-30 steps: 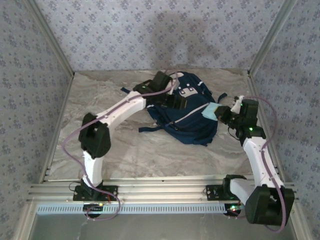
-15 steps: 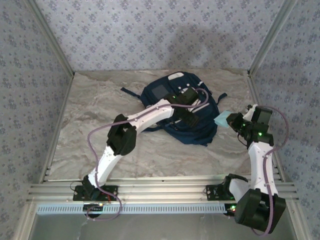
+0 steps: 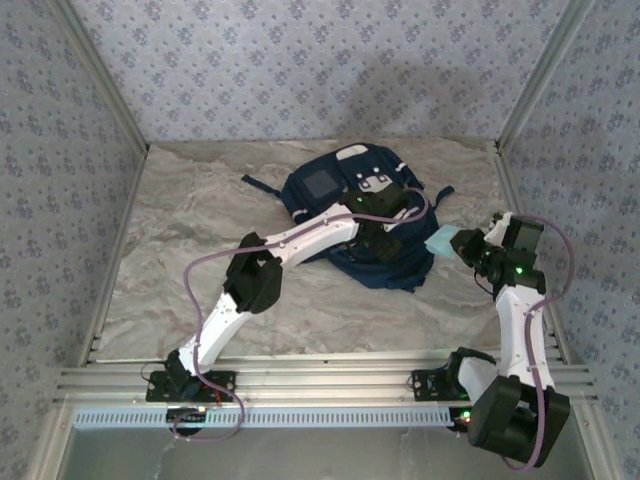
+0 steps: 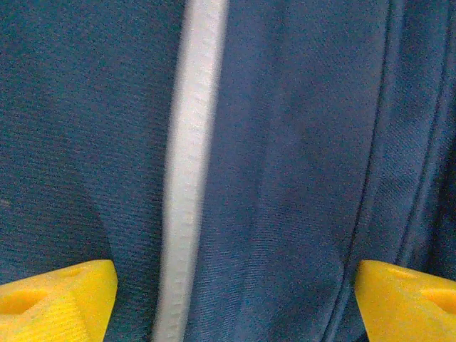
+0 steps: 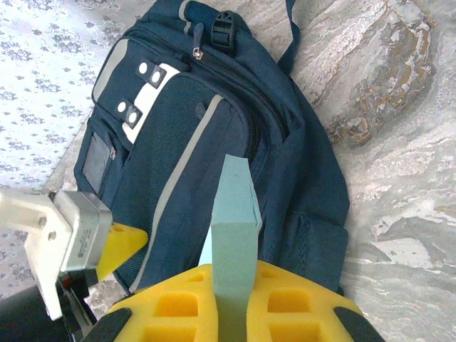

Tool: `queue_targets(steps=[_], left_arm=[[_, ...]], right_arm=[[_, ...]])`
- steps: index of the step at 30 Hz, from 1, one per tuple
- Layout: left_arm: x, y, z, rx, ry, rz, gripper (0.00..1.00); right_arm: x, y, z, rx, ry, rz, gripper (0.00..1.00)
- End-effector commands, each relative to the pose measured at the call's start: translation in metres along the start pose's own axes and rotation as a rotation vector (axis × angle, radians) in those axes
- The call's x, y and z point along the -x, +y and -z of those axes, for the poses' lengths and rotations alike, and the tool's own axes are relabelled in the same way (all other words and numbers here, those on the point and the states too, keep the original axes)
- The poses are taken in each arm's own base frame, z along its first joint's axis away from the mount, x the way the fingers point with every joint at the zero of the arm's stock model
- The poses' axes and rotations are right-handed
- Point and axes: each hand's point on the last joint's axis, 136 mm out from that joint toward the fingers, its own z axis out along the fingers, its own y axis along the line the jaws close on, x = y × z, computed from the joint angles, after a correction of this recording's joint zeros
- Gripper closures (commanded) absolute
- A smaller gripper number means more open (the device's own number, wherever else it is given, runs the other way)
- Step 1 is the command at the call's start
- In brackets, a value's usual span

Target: Pack the student bag

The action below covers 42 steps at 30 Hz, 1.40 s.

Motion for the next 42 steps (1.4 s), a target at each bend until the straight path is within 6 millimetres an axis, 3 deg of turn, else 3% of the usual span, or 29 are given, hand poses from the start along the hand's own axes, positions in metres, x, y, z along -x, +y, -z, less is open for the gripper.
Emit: queue_targets(steps=[1, 5, 10, 12, 14, 19, 30, 42], left_arm=[[-0.004, -0.023, 0.014, -0.077, 0.015, -0.025, 0.14], [-0.006, -0.022, 0.007, -0.070, 0.024, -0.027, 0.14], [-0.002, 0.007, -0.003, 0.079, 0.005, -0.037, 0.24], [0.003, 0.022, -0.005, 0.141, -0.009, -0.032, 0.38], [0.009, 0.032, -0.002, 0.179, -0.024, -0.024, 0.58], [0.024, 0.030, 0.024, 0.124, -0.063, 0.005, 0.99], [0.055, 0.018, 0.100, -0.084, -0.187, 0.124, 1.00], [0.071, 0.016, 0.130, -0.143, -0.263, 0.148, 1.00]], right_arm=[[0.002, 0.006, 0.002, 0.039, -0.014, -0.003, 0.92], [0.001, 0.006, 0.002, 0.040, -0.008, -0.004, 0.92], [0.001, 0.006, 0.002, 0.049, -0.012, -0.007, 0.92], [0.000, 0.008, 0.001, 0.062, -0.008, -0.014, 0.92], [-0.001, 0.008, 0.000, 0.071, -0.005, -0.018, 0.92], [-0.005, 0.005, -0.004, 0.080, 0.013, -0.031, 0.92], [-0.014, 0.035, -0.029, 0.285, 0.048, -0.112, 0.92], [-0.017, 0.072, -0.078, 0.363, 0.062, -0.122, 0.92]])
